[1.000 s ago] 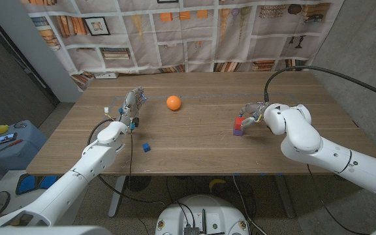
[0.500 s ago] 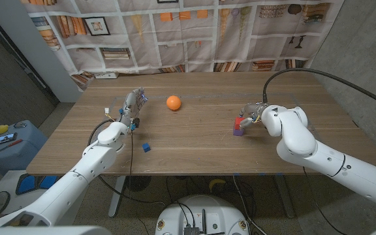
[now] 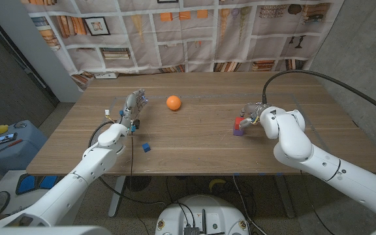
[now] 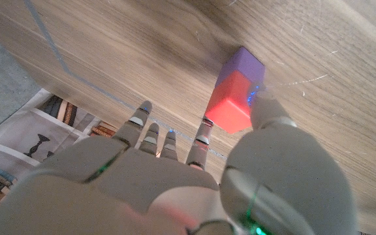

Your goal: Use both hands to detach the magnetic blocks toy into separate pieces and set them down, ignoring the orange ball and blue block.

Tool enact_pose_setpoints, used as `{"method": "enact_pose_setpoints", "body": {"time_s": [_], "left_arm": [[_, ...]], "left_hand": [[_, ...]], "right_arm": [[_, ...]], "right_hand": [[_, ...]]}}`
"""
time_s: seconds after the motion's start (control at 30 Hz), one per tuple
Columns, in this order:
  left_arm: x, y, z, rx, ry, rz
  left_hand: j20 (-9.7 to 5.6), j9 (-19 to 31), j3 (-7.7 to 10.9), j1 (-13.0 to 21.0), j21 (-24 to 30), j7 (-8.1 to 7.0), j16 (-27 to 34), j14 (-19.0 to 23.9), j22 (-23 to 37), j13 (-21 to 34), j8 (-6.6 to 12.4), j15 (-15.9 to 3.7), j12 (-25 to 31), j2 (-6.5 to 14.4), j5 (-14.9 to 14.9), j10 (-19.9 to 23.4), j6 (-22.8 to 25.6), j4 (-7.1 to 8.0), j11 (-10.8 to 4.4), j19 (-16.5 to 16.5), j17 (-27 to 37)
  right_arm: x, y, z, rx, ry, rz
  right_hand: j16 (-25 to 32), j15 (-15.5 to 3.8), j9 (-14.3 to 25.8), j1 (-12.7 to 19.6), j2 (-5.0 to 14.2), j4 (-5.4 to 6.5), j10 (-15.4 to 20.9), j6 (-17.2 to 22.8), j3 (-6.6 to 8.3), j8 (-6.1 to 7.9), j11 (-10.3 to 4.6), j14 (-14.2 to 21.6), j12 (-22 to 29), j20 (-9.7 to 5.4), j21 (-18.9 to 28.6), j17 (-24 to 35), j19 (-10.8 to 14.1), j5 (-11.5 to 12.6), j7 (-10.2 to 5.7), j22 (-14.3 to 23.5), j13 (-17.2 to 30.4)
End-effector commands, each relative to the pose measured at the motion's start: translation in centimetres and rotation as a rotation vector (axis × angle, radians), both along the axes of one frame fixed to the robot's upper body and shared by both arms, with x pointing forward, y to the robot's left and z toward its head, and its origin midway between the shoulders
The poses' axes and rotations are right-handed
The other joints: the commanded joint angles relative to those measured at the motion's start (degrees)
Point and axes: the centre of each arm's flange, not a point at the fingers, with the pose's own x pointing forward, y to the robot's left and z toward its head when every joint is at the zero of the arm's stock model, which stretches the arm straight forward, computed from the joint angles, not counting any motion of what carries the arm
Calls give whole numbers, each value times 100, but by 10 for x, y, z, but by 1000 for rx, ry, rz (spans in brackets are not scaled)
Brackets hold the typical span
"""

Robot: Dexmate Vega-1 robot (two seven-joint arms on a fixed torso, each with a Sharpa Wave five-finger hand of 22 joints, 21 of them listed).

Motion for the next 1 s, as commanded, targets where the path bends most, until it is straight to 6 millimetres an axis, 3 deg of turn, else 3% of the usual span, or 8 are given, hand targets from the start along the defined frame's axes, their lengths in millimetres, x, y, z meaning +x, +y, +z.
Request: {"method": "enact_pose_setpoints", "body": {"time_s": [0.03, 0.57, 1.0], "left_arm": [[-5, 2, -2, -6, -6, 6], [-8, 1, -3, -5, -7, 4], [-13, -1, -3, -4, -11, 6]], "left_hand": [[30, 34, 45, -67, 30, -7, 10, 31, 30, 6, 23, -2, 15, 424, -8, 59, 29, -20, 14, 12, 14], [37, 35, 60, -71, 33, -5, 10, 37, 31, 7, 20, -4, 12, 420, -9, 58, 41, -20, 4, 24, 14], [37, 35, 70, -76, 31, -8, 8, 37, 31, 7, 18, 3, 14, 417, -10, 66, 48, -18, 5, 23, 14]], "right_arm": [[1, 2, -2, -3, -39, -8], [3, 1, -9, 4, -89, -13], [-2, -1, -6, 19, -140, -1]], "right_hand": [[46, -6, 38, 67, 59, -8, 80, 181, -44, 128, -24, 98, 37, -35, 29, 31, 101, 2, -41, 26, 4], [130, -188, 123, 361, 144, -33, 466, 766, -64, 504, -154, 330, 82, -184, 53, 54, 353, 10, -118, 28, -2], [200, -366, 195, 589, 278, -7, 735, 1336, -99, 841, -363, 485, 86, -301, 66, 93, 573, -2, -175, 32, -10]]}}
